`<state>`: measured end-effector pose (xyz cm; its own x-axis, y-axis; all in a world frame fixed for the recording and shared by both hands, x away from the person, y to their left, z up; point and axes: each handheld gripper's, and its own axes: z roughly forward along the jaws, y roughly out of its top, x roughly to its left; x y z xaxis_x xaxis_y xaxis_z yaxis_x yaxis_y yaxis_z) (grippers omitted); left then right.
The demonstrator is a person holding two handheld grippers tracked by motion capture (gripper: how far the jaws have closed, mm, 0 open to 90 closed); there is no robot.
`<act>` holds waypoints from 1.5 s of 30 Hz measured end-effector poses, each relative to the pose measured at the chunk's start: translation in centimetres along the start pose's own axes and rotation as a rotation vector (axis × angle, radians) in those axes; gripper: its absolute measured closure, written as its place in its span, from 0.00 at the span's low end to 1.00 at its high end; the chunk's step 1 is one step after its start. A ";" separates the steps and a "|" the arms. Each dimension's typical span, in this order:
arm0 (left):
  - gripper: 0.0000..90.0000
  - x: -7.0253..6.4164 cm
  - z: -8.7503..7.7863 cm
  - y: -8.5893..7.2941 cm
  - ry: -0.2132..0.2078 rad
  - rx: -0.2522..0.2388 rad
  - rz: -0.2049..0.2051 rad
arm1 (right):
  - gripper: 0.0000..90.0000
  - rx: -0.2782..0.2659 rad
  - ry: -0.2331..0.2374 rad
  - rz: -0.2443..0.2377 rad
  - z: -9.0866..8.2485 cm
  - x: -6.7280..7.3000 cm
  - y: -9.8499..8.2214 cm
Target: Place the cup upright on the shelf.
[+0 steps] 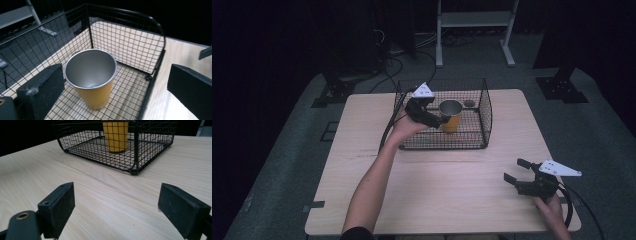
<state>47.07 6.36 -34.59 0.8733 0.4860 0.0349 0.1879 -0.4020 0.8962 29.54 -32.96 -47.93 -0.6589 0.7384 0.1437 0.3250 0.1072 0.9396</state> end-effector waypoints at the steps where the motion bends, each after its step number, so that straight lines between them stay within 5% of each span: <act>1: 0.01 -0.1 -0.2 0.0 0.001 -0.001 0.006 | 0.14 0.000 -0.001 0.000 0.0 0.0 0.0; 11: 0.01 -1.4 -1.8 0.2 -0.003 -0.022 0.008 | 0.14 0.000 -0.003 0.000 0.0 0.0 0.0; 45: 0.04 -5.0 -5.4 -3.2 -0.017 -0.047 0.020 | 0.14 0.000 -0.007 0.002 0.0 0.0 0.0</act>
<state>39.71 9.45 -35.25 0.8842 0.4648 0.0458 0.1494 -0.3744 0.9151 29.56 -32.97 -47.93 -0.6539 0.7429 0.1431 0.3261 0.1060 0.9394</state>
